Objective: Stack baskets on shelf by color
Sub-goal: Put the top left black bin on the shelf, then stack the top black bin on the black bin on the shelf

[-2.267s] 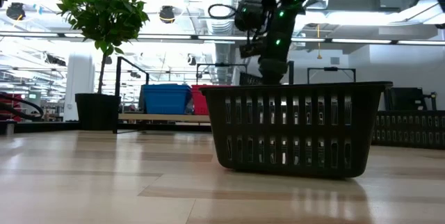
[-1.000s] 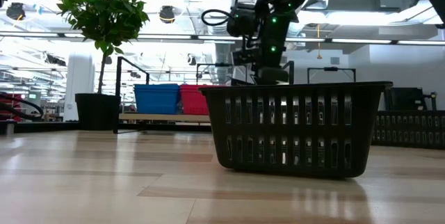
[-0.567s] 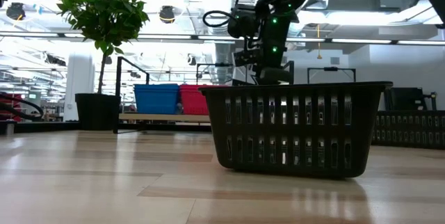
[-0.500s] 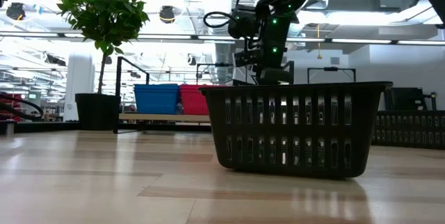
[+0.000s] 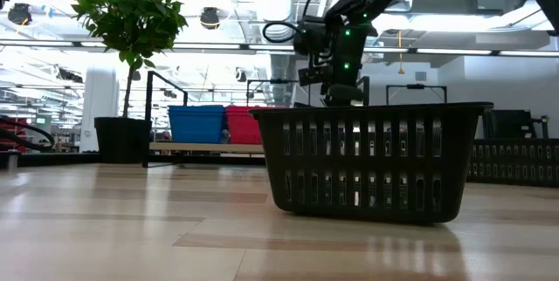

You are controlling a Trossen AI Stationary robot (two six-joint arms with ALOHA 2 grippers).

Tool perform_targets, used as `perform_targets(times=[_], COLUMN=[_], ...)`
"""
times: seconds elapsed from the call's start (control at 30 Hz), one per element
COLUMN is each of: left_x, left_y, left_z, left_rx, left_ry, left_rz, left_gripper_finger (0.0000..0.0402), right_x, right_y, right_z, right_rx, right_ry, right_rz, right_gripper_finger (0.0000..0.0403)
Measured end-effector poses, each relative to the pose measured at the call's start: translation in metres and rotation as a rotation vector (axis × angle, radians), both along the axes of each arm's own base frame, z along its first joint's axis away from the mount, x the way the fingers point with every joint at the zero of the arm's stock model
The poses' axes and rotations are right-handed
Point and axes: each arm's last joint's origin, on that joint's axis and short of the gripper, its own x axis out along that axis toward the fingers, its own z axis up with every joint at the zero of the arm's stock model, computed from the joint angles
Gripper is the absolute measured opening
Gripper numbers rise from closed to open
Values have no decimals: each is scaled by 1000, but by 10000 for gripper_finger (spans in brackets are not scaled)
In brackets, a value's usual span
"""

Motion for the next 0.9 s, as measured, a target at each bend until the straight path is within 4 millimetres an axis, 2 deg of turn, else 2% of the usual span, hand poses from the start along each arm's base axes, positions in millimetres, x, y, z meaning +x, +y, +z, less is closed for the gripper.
perform_targets(times=[0.2,0.4,0.63,0.77,0.9], left_x=[0,0,0,0,0], left_y=[0,0,0,1,1], left_z=[0,0,0,0,0], left_rx=[1,0,5,28,28], left_ry=[0,0,-5,-11,-9], left_rz=[0,1,7,11,9], left_gripper_finger=[167,167,167,167,167], right_x=[0,0,9,13,8], right_y=[2,4,8,12,20], right_z=[0,5,60,88,111], right_rx=[15,49,90,89,122], right_ry=[-3,12,-39,-92,-105], right_rz=[8,10,-24,-35,-61], right_gripper_finger=[87,155,208,214,212])
